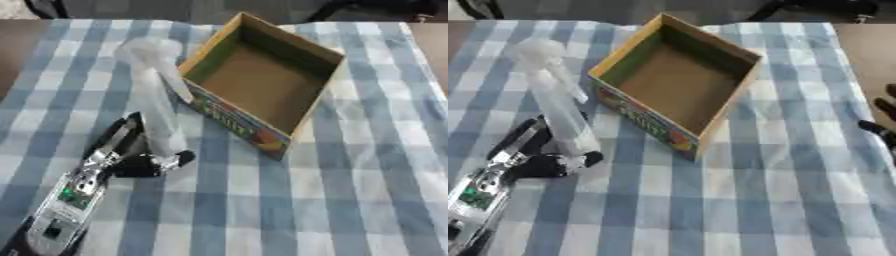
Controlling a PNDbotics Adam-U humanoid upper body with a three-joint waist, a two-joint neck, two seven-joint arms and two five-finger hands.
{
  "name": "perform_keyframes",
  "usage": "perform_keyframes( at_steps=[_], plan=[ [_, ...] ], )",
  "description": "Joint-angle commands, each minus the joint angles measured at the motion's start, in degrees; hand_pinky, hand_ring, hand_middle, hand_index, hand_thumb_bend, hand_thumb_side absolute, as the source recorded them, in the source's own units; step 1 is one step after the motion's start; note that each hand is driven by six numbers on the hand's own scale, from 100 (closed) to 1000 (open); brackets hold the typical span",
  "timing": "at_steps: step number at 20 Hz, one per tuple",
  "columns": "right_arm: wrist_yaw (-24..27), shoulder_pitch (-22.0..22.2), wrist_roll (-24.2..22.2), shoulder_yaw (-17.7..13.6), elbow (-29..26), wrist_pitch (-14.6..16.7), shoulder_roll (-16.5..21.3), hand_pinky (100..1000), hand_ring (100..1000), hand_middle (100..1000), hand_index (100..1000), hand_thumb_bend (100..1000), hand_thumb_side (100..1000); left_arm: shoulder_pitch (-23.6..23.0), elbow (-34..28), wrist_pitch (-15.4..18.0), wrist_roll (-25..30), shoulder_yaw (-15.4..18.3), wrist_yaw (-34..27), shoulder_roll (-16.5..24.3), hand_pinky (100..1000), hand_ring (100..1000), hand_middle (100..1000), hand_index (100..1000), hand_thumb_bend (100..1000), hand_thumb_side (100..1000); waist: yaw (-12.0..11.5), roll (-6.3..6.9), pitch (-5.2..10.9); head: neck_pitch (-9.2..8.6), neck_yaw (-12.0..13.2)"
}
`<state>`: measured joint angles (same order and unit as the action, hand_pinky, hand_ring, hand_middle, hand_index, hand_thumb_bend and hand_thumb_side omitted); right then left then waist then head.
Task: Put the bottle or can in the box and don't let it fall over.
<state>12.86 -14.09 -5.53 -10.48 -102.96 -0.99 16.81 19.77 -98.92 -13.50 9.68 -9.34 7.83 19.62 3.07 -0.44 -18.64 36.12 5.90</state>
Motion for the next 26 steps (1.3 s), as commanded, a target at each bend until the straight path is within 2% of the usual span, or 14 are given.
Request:
perform_keyframes(
  at_steps=[1,5,7,9,12,15,17,21,26],
  plan=[
    [-0.31,-0.34,-0.18,-0.10,-0.45,0.17,0.57,810,1000,1000,905,100,716,0.44,-0.01,-0.22,-0.36,-0.19,-0.84,0.38,1000,657,737,745,465,118,0.08,-0.12,0.70,-0.77,0.05],
    [-0.32,-0.35,-0.18,-0.13,-0.42,0.17,0.51,810,1000,1000,905,100,716,0.41,0.15,-0.36,-0.44,-0.30,-1.96,0.26,1000,647,722,700,344,100,0.09,-0.14,0.64,-0.84,0.09],
    [-0.32,-0.36,-0.19,-0.14,-0.41,0.16,0.48,810,1000,1000,905,100,716,0.43,0.20,-0.41,-0.30,-0.37,-2.60,0.21,1000,644,715,668,245,100,0.09,-0.15,0.62,-0.86,0.10],
    [-0.32,-0.36,-0.18,-0.15,-0.38,0.14,0.43,810,1000,1000,906,100,717,0.45,0.29,-0.49,-0.10,-0.41,-3.20,0.17,1000,644,712,609,190,100,0.10,-0.16,0.60,-0.87,0.12],
    [-0.32,-0.32,-0.18,-0.17,-0.34,0.12,0.37,811,1000,1000,906,100,718,0.51,0.40,-0.74,-0.11,-0.34,-3.91,0.08,1000,646,714,534,207,100,0.12,-0.21,0.55,-0.85,0.15],
    [-0.34,-0.29,-0.17,-0.20,-0.26,0.08,0.30,811,1000,1000,906,100,718,0.54,0.41,-1.08,-0.59,-0.31,-4.40,0.06,1000,645,716,461,179,100,0.11,-0.23,0.55,-0.83,0.20],
    [-0.35,-0.29,-0.19,-0.20,-0.22,0.07,0.28,811,1000,1000,906,100,718,0.56,0.29,-1.19,-0.86,-0.35,-4.64,0.06,1000,645,718,443,174,100,0.08,-0.24,0.57,-0.82,0.20],
    [-0.33,-0.30,-0.23,-0.22,-0.21,0.08,0.29,811,1000,1000,906,100,718,0.51,-0.12,-1.20,-1.54,-0.29,-5.08,0.12,1000,638,713,363,100,100,0.04,-0.26,0.64,-0.83,0.15],
    [-0.29,-0.25,-0.25,-0.24,-0.21,0.09,0.33,811,1000,1000,907,100,716,0.51,-1.08,-1.10,-2.69,-0.10,-6.01,0.36,1000,635,713,308,100,100,-0.03,-0.25,0.79,-0.79,0.09]
  ],
)
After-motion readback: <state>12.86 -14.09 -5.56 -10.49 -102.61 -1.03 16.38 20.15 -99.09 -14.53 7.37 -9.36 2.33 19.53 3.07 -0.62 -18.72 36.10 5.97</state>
